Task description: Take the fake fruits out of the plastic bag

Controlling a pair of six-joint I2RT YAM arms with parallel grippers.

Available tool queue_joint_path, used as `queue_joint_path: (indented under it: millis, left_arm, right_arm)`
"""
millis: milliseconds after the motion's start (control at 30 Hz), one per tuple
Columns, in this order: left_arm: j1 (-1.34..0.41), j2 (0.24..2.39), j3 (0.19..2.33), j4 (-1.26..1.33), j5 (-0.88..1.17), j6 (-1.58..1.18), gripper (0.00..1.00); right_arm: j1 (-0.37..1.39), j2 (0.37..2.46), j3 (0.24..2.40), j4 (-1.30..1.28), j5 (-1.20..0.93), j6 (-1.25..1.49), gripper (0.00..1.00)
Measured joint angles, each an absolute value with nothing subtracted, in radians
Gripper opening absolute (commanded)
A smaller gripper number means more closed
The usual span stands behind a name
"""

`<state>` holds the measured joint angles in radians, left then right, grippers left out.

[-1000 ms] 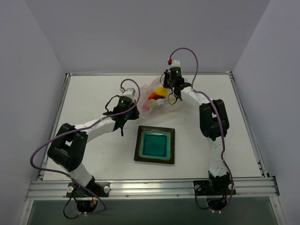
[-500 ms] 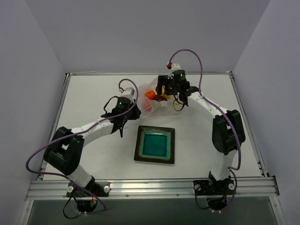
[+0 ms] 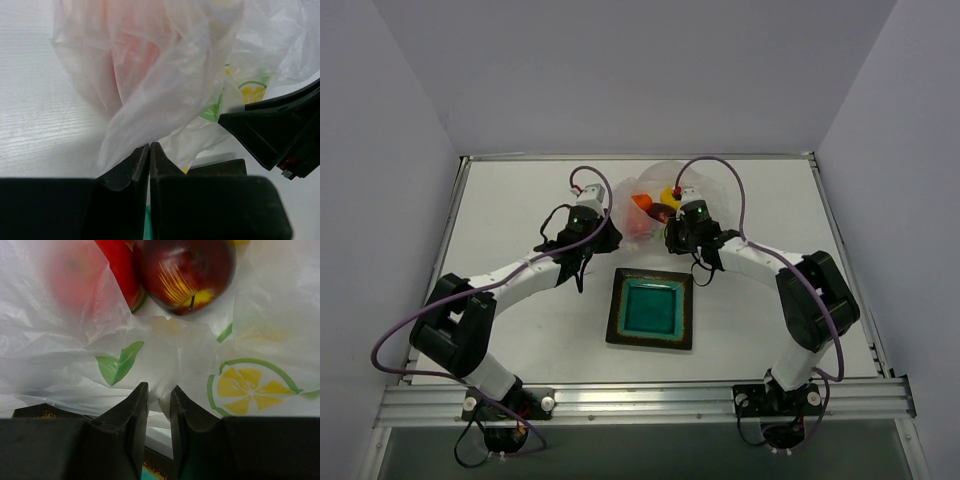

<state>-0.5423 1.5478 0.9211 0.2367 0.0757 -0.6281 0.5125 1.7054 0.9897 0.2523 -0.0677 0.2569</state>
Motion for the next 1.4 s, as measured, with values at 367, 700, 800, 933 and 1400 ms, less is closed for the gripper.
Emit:
queue_joint_path:
  millis: [367,700,800,933,1400]
  left_arm:
    - [-0.562,1.547,0.921,0.241,0.084,-0.63,0.55]
    - [-0.832,1.407,0.979,0.097,-0.146,-0.586,0.6]
    - [-0.828,1.466,1.061,0.067,-0.209,-0.588,0.63]
    - [-0.8,1.581,1.155,0.027,-0.278,-0.599,0.63]
    - [-0.702,1.789,1.214,0.065,-0.314,-0.644,0.7]
  right_arm:
    - [0.513,1.583,0.88,0.35,-0.04,0.288,0.15]
    - [0.519,1.582,0.86,0.413,-0.046,0.324,0.1]
    - [0.524,1.582,0.84,0.431,-0.046,0.335,0.09]
    - [0.527,1.582,0.817,0.451,-0.047,0.341,0.07]
    - [0.557,1.582,0.759,0.519,-0.054,0.369,0.07]
